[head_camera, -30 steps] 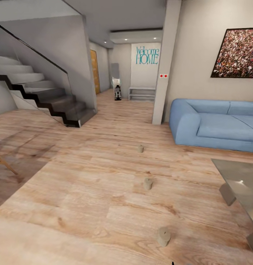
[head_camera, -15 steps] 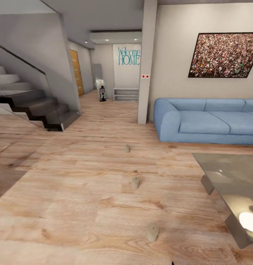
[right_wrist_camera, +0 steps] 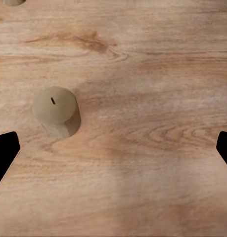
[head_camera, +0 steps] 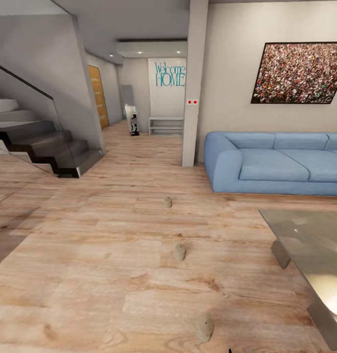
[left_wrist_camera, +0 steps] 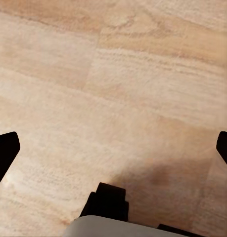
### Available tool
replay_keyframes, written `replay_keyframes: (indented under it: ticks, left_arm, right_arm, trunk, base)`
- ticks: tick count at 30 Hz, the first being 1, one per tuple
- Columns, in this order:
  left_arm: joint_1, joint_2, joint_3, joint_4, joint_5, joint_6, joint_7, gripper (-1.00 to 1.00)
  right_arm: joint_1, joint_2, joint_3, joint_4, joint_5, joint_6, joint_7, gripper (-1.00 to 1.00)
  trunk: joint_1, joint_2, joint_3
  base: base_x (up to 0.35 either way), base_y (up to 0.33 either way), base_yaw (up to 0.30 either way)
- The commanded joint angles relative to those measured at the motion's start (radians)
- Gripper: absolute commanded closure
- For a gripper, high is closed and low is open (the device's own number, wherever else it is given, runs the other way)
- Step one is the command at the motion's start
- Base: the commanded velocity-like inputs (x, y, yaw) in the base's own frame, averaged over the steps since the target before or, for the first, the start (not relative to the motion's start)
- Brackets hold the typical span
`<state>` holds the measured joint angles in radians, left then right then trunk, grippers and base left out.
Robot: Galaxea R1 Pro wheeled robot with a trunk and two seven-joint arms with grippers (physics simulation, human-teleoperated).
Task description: Place each of the two pumpkins and all three candles from the living room inside a cabinet in the living room (use any cabinet), then make sure every cabinet is closed, and position the cauldron so it is next to a table in the living room.
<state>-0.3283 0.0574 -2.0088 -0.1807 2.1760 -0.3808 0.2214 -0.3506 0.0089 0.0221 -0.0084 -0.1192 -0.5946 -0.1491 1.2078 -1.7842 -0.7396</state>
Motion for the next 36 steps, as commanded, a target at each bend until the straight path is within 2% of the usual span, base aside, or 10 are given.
replay_keyframes:
  ticks: [1,19,25,26,28,29,30,33,34,36]
  left_arm:
    - [-0.002,0.001,-0.008,-0.005,0.003,-0.006,0.009,-1.00]
    - [-0.002,0.001,-0.008,-0.005,0.004,-0.006,0.008,-1.00]
    - [-0.002,0.001,-0.004,-0.005,0.000,-0.007,0.010,-1.00]
    - [-0.002,0.001,0.003,-0.005,0.000,-0.007,0.010,-1.00]
    - [-0.002,0.002,0.087,-0.005,-0.004,-0.007,0.011,-1.00]
    - [-0.001,0.002,0.104,-0.005,-0.005,-0.006,0.012,-1.00]
    - [-0.018,0.001,0.130,-0.005,-0.007,-0.003,0.012,-1.00]
    - [-0.073,-0.001,0.134,-0.005,-0.008,0.008,0.012,-1.00]
    - [-0.228,-0.006,0.136,-0.005,-0.008,0.116,0.012,-1.00]
    - [-0.324,-0.028,0.137,-0.005,-0.008,0.166,0.024,-1.00]
  right_arm:
    - [-0.001,0.000,0.003,0.001,-0.008,-0.004,0.000,-1.00]
    - [-0.001,-0.001,0.004,0.001,-0.008,-0.004,0.000,-1.00]
    - [-0.001,0.000,0.005,0.001,-0.007,-0.004,0.000,-1.00]
    - [-0.001,0.000,0.005,0.000,-0.007,-0.003,0.000,-1.00]
    - [-0.001,0.003,0.003,-0.057,-0.008,0.002,0.000,-1.00]
    - [-0.001,0.003,0.003,-0.088,-0.009,0.005,0.000,-1.00]
    - [-0.004,0.002,0.001,-0.193,-0.014,0.074,-0.005,-1.00]
    - [-0.020,-0.001,0.000,-0.248,-0.016,0.188,-0.007,-1.00]
    - [-0.091,-0.001,-0.003,-0.335,-0.020,0.408,-0.009,-1.00]
    - [-0.165,-0.001,-0.004,-0.348,-0.023,0.536,-0.013,-1.00]
  trunk:
    - [0.001,0.000,-0.001]
    - [0.001,0.000,-0.001]
    - [0.001,0.000,-0.001]
    - [0.001,0.000,-0.001]
    - [0.008,-0.014,-0.007]
    - [0.012,-0.021,-0.010]
    - [0.016,-0.028,-0.013]
    - [0.027,-0.049,-0.023]
    - [0.031,-0.056,-0.026]
    - [0.039,-0.070,-0.032]
  base:
    - [0.330,0.000,0.000]
    - [0.329,0.000,0.000]
    - [0.074,0.000,0.000]
    - [0.013,0.000,0.000]
    - [0.004,0.000,0.000]
    - [0.002,0.000,0.000]
    - [0.000,0.000,0.000]
    - [0.000,0.000,0.000]
    - [0.000,0.000,0.000]
    - [0.000,0.000,0.000]
